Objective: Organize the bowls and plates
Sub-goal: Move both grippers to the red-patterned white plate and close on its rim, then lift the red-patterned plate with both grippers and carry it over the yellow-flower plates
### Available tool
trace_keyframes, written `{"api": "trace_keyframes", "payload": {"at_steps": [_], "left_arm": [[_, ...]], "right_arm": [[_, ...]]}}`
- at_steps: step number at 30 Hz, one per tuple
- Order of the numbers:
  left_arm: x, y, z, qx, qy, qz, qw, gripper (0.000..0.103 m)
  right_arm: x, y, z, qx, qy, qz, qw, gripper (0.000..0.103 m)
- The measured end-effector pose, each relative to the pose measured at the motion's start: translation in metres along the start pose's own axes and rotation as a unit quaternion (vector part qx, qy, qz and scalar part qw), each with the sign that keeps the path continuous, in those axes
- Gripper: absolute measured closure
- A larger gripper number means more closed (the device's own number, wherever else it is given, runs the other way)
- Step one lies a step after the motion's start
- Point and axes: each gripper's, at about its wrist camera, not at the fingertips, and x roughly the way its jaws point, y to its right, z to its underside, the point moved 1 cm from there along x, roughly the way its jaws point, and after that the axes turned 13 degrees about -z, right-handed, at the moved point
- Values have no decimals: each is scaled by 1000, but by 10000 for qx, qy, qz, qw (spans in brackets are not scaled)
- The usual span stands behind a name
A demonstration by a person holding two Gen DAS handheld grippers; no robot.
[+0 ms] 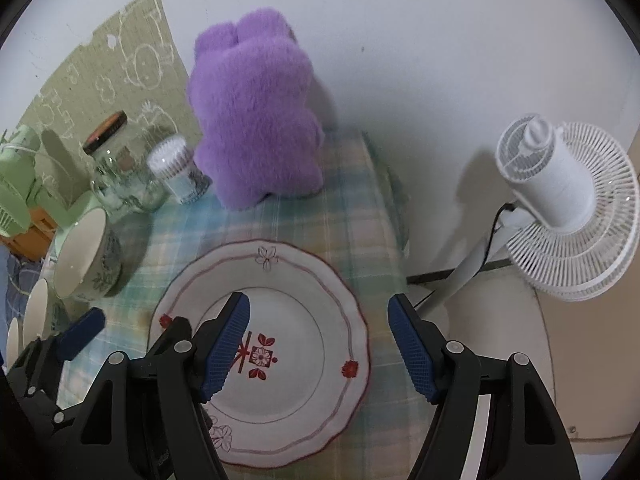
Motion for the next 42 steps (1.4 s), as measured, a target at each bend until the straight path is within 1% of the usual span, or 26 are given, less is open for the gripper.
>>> {"api": "trace_keyframes", "payload": {"at_steps": [3, 5, 6, 8, 10, 11, 12, 14, 15, 17, 20, 24, 27, 31, 33, 37, 42], "left_arm": [[8, 2, 2, 2, -115, -24, 9999, 26], [12, 4, 3, 27, -167, -38, 9998, 30], [14, 4, 3, 29, -183, -37, 9998, 33], [18, 4, 4, 38, -245, -39, 9997, 37], [20, 4, 5, 17, -309, 6, 9995, 47], [22, 4, 5, 9, -365, 36, 9993, 49], [23, 4, 6, 7, -418, 53, 9991, 53], [24, 6, 7, 16, -446, 25, 9990, 55], [24, 6, 7, 21, -434, 19, 9991, 55], [23, 6, 7, 11, -438, 38, 9990, 55], [22, 5, 7, 14, -448, 40, 9990, 55], [24, 9, 6, 114, -414, -61, 9991, 55], [24, 11, 6, 167, -386, -110, 9991, 55], [25, 15, 7, 314, -359, -189, 9987, 55], [25, 16, 7, 392, -386, -213, 9983, 55], [23, 12, 9, 394, -485, -239, 9978, 57], [17, 3, 22, 511, -563, -307, 9966, 57]], "right_arm": [[11, 2, 2, 8, -101, 28, 9999, 30], [17, 3, 3, 31, -204, 13, 9998, 35], [21, 4, 3, 36, -236, 20, 9997, 36], [26, 5, 4, 69, -310, 18, 9995, 42], [28, 4, 4, 42, -303, 84, 9995, 45], [29, 4, 4, 3, -301, 121, 9995, 49], [29, 3, 3, -42, -308, 140, 9994, 51], [29, 1, 3, -89, -340, 112, 9993, 60], [31, 0, 3, -80, -396, 44, 9992, 62], [31, 0, 4, -20, -413, 15, 9991, 63], [26, 4, 5, 53, -262, 224, 9994, 62], [26, 12, 8, 74, -360, 433, 9984, 62], [33, 19, 12, 174, -509, 444, 9976, 61], [42, 22, 17, 310, -675, 293, 9968, 61], [43, 19, 19, 259, -693, 343, 9967, 61], [39, 16, 23, 197, -748, 371, 9963, 61], [32, 7, 38, 89, -920, 366, 9950, 62]]}}
